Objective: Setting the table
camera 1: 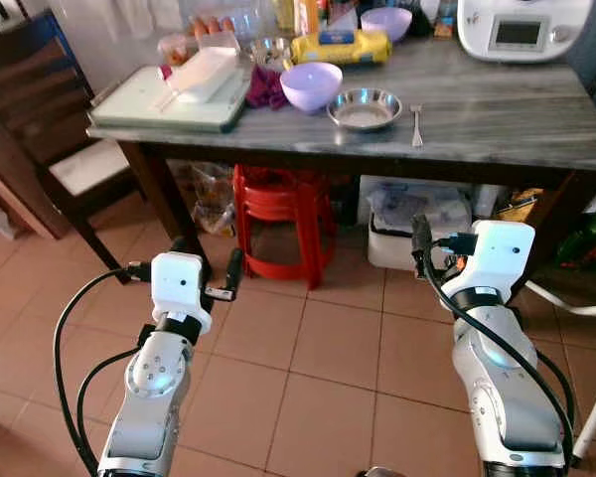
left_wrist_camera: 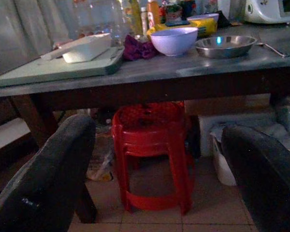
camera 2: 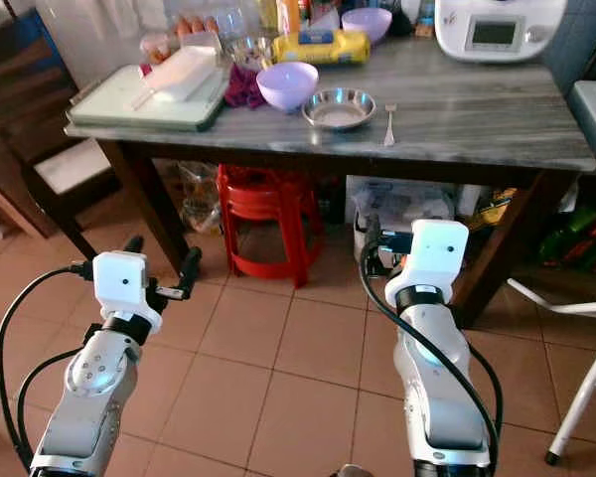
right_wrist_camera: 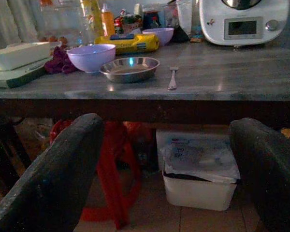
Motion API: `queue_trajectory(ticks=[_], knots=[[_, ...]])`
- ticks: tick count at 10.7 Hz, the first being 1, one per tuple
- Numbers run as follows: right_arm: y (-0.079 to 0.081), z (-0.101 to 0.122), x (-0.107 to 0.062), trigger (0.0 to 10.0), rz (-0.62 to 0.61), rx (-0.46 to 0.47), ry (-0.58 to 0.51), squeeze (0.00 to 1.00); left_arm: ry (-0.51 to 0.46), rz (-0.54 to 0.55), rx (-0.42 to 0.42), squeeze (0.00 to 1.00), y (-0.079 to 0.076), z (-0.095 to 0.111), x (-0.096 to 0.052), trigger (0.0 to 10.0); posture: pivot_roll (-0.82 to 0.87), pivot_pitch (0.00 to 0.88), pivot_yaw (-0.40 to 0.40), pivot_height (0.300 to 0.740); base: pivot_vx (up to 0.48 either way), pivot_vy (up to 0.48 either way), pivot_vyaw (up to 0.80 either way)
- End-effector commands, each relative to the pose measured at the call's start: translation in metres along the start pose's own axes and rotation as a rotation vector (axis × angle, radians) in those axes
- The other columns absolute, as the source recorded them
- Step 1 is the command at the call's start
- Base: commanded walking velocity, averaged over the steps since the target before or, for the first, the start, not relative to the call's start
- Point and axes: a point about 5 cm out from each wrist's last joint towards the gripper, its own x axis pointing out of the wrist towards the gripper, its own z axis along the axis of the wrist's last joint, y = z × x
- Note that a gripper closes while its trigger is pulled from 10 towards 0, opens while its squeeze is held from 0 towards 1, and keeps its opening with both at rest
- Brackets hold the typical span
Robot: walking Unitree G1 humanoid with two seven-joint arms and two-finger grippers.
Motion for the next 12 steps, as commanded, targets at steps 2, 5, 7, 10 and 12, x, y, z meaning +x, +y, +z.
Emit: queue_trajectory(ticks=[2, 5, 7, 10, 12], knots=[[0.0050, -0.0053, -0.0008, 10.0, 0.020, -0.006, 0.027, 0.00, -0.006, -0.018, -0.014, 0.00, 0.0017, 0.0020, -0.0035, 10.0, -0.08, 0.140, 0.089, 0.740, 0.000, -0.165, 0.00], [0.0050, -0.0073, -0.0025, 10.0, 0.012, 0.028, 0.039, 0.00, -0.004, -0.031, -0.021, 0.00, 0.0016, 0.0025, -0.0036, 10.0, -0.08, 0.143, 0.095, 0.740, 0.000, -0.344, 0.00], [0.0039, -0.0073, -0.0030, 10.0, 0.010, 0.031, 0.039, 0.00, -0.003, -0.034, -0.025, 0.00, 0.0009, 0.0026, -0.0031, 10.0, -0.09, 0.146, 0.095, 0.740, 0.000, -0.339, -0.48], [0.0038, -0.0085, -0.0031, 10.0, 0.015, 0.028, 0.048, 0.00, 0.000, -0.042, -0.026, 0.00, 0.0005, 0.0021, -0.0038, 10.0, -0.09, 0.148, 0.091, 0.740, 0.000, -0.340, -0.27], [0.0024, -0.0076, -0.0029, 10.0, 0.016, 0.034, 0.043, 0.00, 0.000, -0.049, -0.027, 0.00, -0.0007, 0.0018, -0.0038, 10.0, -0.09, 0.147, 0.087, 0.740, 0.000, -0.328, -0.40]])
